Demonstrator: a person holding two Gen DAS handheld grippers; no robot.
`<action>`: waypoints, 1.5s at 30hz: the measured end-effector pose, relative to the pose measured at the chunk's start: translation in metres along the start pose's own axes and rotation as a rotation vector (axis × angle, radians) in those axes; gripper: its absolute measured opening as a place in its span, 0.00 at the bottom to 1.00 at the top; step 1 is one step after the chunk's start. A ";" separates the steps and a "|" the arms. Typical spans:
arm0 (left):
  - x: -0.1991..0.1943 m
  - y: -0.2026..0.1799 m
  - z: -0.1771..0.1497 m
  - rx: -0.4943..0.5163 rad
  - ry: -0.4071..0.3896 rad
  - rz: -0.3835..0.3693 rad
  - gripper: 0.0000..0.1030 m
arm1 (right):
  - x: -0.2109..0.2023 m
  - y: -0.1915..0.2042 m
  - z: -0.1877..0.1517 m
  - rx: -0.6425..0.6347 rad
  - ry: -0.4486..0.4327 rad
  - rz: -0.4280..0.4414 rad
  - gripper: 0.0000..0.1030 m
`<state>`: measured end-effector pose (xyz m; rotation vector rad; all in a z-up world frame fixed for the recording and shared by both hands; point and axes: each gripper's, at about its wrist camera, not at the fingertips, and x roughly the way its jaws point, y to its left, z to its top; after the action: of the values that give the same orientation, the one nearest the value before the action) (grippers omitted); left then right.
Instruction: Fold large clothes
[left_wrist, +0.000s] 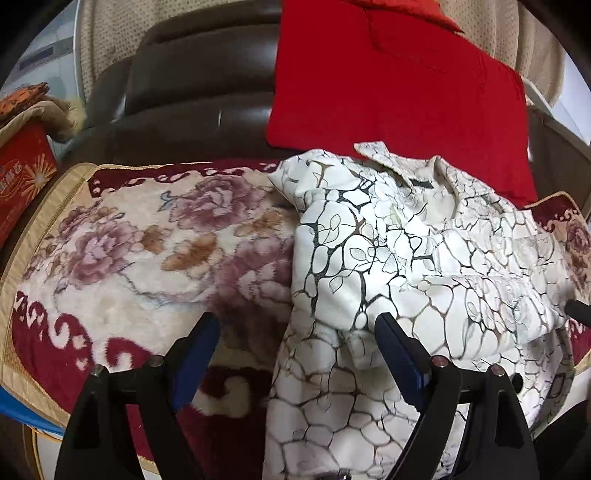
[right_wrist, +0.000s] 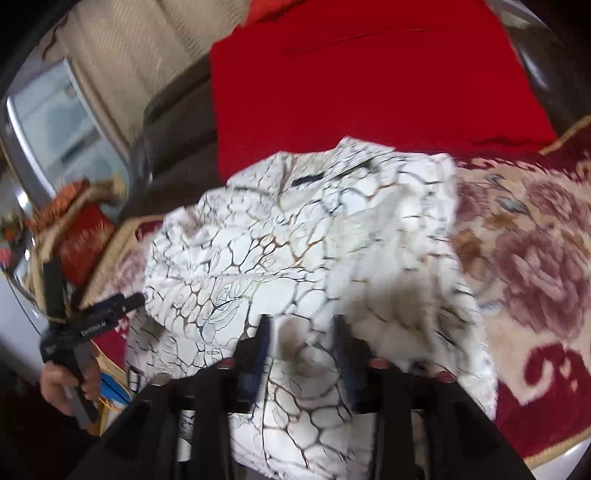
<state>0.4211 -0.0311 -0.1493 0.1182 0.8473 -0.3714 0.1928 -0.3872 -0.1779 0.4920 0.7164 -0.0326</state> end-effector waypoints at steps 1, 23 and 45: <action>-0.005 0.002 -0.002 -0.006 -0.006 -0.004 0.85 | -0.009 -0.005 -0.003 0.024 -0.016 0.008 0.77; -0.041 0.039 -0.135 -0.050 0.229 0.052 0.84 | -0.053 -0.021 -0.109 0.001 0.166 -0.118 0.77; 0.009 0.041 -0.196 0.076 0.250 -0.132 0.58 | -0.007 -0.062 -0.177 0.246 0.397 -0.287 0.77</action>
<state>0.3025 0.0527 -0.2876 0.1830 1.0913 -0.5204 0.0655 -0.3648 -0.3138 0.6355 1.1776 -0.3010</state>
